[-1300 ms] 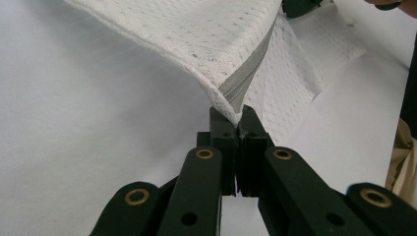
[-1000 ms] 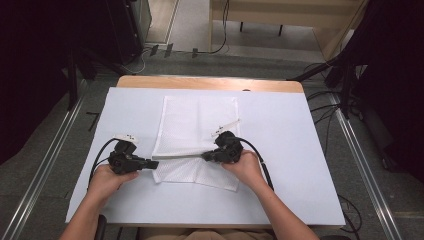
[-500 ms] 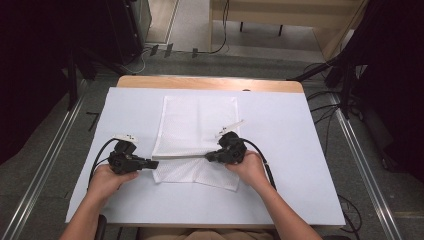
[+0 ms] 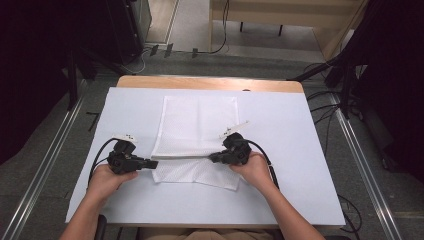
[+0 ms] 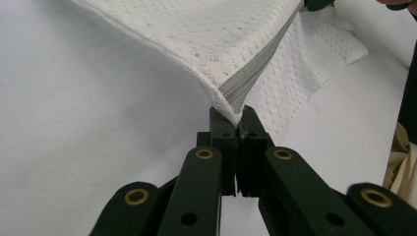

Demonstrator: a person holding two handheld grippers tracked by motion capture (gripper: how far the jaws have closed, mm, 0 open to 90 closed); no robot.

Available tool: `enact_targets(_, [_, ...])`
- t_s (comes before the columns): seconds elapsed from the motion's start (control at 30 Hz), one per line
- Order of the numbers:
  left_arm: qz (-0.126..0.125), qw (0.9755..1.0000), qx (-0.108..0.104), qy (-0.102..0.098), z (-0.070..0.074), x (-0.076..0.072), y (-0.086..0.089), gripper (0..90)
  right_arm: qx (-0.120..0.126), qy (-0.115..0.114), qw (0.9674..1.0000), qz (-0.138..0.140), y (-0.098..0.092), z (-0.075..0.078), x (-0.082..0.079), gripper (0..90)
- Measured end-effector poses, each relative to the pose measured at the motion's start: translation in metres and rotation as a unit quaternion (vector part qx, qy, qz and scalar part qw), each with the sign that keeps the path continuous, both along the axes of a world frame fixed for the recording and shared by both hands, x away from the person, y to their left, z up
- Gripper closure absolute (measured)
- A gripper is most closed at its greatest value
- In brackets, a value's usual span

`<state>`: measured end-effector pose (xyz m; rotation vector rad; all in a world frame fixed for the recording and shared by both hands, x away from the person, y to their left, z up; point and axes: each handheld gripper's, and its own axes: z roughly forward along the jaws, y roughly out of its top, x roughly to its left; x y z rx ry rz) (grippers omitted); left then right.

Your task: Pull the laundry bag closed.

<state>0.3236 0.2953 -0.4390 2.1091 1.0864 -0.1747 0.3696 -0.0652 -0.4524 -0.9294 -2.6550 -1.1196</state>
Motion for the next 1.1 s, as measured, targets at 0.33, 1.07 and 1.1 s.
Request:
enact_targets(0.33, [0.004,1.0,0.0,0.003,0.001,0.0,0.002,89.0,-0.003,0.004,1.0,-0.008,-0.009,-0.003,-0.002,88.1])
enact_targets(1.07, [0.007,1.0,0.002,0.001,0.0,0.0,0.004,89.0,-0.009,0.005,0.9998,-0.02,-0.025,-0.004,-0.002,88.1])
enact_targets(1.1, [0.007,1.0,0.002,0.0,0.0,0.0,0.004,89.0,-0.009,0.008,0.9996,-0.023,-0.026,-0.004,-0.002,88.2])
